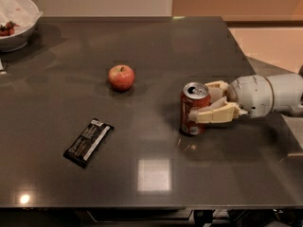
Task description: Place coke can upright
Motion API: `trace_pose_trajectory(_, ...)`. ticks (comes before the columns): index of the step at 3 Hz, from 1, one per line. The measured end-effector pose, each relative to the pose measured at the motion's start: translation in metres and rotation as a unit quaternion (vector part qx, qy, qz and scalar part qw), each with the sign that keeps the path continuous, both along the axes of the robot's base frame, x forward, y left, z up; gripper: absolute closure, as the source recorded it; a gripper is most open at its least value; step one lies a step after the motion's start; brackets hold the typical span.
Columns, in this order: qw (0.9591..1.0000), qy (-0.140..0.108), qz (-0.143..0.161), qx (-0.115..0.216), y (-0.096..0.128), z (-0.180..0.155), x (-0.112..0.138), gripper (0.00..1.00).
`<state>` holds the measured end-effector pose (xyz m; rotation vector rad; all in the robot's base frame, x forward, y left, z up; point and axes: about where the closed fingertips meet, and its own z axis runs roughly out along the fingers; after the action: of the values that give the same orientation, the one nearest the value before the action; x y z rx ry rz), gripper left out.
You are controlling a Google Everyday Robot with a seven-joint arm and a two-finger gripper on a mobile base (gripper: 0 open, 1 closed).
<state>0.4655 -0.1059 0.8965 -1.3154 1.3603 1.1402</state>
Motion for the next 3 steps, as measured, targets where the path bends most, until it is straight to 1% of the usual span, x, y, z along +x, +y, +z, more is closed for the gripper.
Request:
trace_pose_trajectory(2, 0.999, -0.007, 0.018, 0.04, -0.0017, -0.0126, -0.0012, 0.37)
trace_pose_trajectory(3, 0.999, -0.007, 0.019, 0.039, 0.0004, -0.0122, -0.0011, 0.13)
